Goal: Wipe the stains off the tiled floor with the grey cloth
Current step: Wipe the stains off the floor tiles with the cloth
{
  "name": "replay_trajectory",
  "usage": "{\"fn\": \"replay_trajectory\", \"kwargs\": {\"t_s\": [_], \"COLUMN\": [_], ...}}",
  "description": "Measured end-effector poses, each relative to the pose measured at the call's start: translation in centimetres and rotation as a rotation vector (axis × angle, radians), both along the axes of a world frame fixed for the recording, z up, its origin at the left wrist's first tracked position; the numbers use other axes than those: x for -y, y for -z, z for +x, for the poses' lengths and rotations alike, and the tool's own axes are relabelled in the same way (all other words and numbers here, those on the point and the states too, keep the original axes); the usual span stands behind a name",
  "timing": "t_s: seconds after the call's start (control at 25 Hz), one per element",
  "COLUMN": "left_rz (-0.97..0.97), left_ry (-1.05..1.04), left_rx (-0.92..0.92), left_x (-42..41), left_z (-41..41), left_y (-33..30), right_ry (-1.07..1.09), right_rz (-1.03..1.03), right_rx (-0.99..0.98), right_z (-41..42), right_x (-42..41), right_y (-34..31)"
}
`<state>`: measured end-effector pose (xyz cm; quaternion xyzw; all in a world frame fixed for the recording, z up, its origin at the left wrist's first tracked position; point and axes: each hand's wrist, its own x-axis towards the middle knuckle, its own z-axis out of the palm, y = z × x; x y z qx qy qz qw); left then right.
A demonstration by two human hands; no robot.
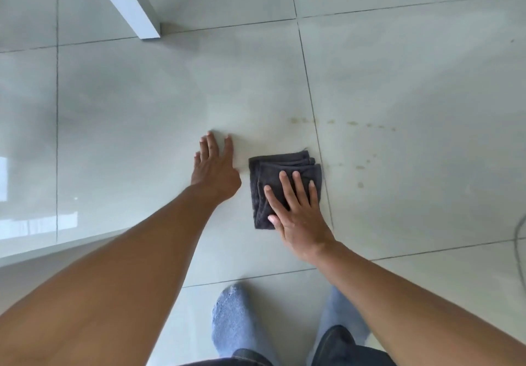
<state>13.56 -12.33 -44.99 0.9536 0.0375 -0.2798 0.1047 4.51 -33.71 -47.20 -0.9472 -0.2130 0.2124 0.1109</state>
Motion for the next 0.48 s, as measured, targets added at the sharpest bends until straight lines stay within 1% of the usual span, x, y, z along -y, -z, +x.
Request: {"fn": "replay_trajectory", "kwargs": {"t_s": [0.04, 0.08, 0.16, 0.2, 0.28, 0.32, 0.4, 0.48], "left_rz": [-0.015, -0.014, 0.007, 0.009, 0.009, 0.007, 0.011, 0.076], "left_ry": [-0.003, 0.003, 0.028, 0.029, 0.026, 0.019, -0.006, -0.003], "left_rx": [-0.009, -0.018, -0.042, -0.059, -0.083, -0.091, -0.100, -0.070], "left_x": [0.1, 0.0, -0.1, -0.1, 0.2, 0.2, 0.4, 0.9], "left_z": [0.1, 0.1, 0.2, 0.2, 0.5, 0.5, 0.5, 0.4], "left_y": [0.3, 0.7, 0.9, 0.7, 0.5, 0.3, 0.1, 0.1], "right_ry": [-0.028, -0.048, -0.017, 0.039, 0.135, 0.156, 0.171, 0.162], "right_rz": [-0.020, -0.039, -0.066, -0.076, -0.132, -0.158, -0.150, -0.096], "right_rx": [-0.012, -0.023, -0.010, -0.017, -0.088, -0.106, -0.111, -0.049], "right_z": [-0.6, 0.4, 6.4, 10.3, 16.8, 18.3, 16.6, 10.2], "right_x": [0.9, 1.2, 0.4, -0.4, -1.2, -1.5, -1.4, -1.2], "right_y": [0.2, 0.3, 0.3, 0.2, -0.6, -0.7, -0.7, -0.4]}}
